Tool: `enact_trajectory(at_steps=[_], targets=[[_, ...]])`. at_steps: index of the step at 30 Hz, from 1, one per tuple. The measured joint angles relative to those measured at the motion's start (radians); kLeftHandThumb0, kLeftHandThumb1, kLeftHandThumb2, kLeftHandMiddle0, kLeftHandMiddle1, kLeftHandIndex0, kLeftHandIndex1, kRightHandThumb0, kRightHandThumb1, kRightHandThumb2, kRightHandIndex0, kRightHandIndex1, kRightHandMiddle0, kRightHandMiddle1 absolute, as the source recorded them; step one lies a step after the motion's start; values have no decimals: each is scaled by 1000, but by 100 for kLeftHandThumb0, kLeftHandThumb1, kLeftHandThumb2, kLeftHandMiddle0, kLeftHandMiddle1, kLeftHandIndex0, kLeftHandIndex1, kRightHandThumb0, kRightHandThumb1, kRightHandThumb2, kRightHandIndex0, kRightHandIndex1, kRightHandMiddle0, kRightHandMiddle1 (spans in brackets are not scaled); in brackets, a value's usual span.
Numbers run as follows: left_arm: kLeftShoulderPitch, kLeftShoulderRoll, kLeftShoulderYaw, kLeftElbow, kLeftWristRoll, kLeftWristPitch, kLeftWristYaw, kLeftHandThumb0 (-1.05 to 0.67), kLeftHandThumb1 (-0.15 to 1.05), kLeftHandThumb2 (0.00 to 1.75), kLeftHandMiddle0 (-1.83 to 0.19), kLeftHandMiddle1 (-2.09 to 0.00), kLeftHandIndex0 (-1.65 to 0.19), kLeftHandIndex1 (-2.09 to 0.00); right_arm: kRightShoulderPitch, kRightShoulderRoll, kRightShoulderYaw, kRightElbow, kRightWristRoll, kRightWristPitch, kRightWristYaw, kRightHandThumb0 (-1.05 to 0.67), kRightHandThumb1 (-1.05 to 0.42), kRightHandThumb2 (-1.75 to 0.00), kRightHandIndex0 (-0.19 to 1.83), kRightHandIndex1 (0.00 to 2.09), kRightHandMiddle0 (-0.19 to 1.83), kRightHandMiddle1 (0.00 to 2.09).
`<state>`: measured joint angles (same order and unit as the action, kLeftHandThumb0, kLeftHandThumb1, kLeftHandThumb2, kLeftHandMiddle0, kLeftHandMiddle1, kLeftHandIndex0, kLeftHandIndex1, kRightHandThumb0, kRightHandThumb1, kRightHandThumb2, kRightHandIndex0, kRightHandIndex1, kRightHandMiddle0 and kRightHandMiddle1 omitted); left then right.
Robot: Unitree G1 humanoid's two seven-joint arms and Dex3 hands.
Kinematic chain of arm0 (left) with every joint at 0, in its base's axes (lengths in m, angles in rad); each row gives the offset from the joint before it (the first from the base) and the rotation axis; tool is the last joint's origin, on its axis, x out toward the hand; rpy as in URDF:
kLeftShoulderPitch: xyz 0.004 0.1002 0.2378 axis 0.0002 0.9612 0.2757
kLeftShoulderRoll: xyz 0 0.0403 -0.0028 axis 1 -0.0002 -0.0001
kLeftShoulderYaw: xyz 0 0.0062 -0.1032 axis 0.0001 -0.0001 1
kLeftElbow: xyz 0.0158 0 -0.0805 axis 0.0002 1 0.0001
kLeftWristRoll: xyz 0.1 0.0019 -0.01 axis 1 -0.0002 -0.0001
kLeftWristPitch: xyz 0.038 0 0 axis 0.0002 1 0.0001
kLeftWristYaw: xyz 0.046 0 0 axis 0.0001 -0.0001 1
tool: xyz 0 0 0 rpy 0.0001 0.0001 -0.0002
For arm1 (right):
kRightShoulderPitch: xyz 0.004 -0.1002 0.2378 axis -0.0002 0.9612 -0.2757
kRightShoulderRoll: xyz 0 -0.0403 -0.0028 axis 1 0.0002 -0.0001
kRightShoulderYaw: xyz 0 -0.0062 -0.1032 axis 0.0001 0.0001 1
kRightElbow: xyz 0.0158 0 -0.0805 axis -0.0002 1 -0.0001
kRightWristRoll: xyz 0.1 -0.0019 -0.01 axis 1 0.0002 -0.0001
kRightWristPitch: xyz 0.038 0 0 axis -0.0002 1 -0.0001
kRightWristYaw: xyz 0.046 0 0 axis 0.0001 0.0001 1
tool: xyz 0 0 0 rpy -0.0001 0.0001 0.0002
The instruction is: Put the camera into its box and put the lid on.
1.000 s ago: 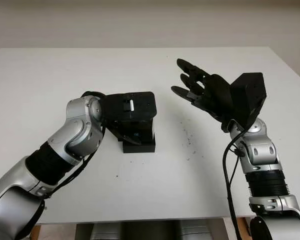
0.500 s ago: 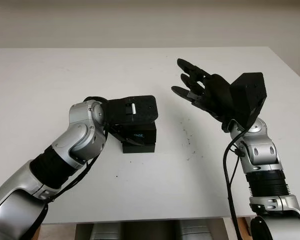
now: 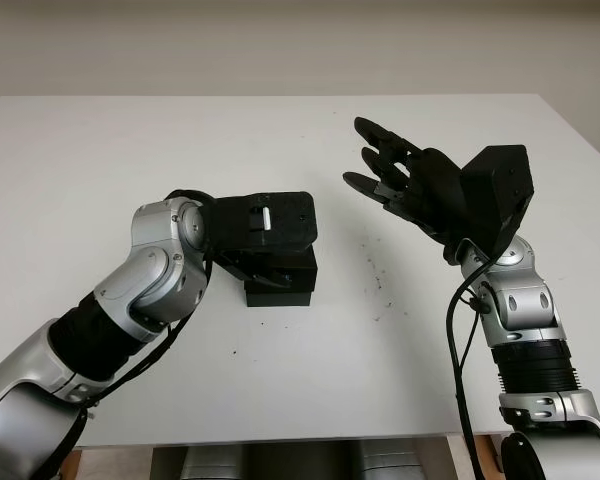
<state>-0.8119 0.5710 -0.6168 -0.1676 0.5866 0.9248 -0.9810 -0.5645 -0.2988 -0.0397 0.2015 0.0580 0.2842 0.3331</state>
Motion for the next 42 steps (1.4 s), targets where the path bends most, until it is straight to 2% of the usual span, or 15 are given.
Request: enact_trajectory(at_steps=[2,5,13,25,29,35,37,38,39,40,41,42], targets=[[-4,0,-9,-14,-2,44,-30,-54,105,39,17,-16,19,-22,0,0,0,0,0,0,1,-62,-98,-5,5,5,11,5],[-6,2,-16,-31,-19,88,-62,-54,105,40,19,-2,19,-3,0,0,0,3,-1,0,3,-62,-98,-5,4,5,11,5],[-52,40,-77,-57,-44,116,-128,-59,105,44,19,0,19,0,0,-2,0,8,-1,2,6,-62,-98,-5,4,5,11,5],[-62,72,-86,-65,-63,97,-136,-61,105,47,19,0,19,0,0,-3,0,10,2,0,7,-60,-97,-5,4,5,11,5],[-60,122,-60,-94,-99,38,-150,-65,105,47,19,0,19,0,0,-4,-3,10,2,4,9,-60,-98,-6,3,5,10,5],[-44,186,38,-134,-161,-81,-146,-74,105,46,19,0,19,0,0,-7,-3,12,3,4,15,-61,-97,-5,3,5,10,5],[-41,200,94,-146,-196,-98,-144,-74,105,44,3,-9,12,-4,0,-7,-4,15,4,4,18,-60,-97,-5,3,5,10,5],[-40,205,126,-155,-210,-97,-137,-70,105,42,0,-57,3,-8,0,-7,-5,17,5,4,19,-60,-97,-5,3,5,10,5],[-40,206,166,-163,-229,-88,-125,-67,105,41,4,-85,-3,-10,-1,-7,-7,19,6,4,20,-59,-97,-5,3,5,10,5],[-40,206,197,-169,-244,-81,-112,-66,105,40,6,-99,-7,-11,-1,-7,-7,20,6,5,20,-59,-97,-5,2,5,10,5],[-35,204,228,-174,-259,-80,-90,-62,105,40,-1,-105,-21,-19,-1,-7,-7,22,6,5,22,-59,-97,-5,2,5,10,5],[-27,200,258,-178,-273,-84,-63,-60,105,38,-7,-111,-28,-28,-1,-8,-7,24,6,5,23,-60,-96,-5,3,5,10,5]])
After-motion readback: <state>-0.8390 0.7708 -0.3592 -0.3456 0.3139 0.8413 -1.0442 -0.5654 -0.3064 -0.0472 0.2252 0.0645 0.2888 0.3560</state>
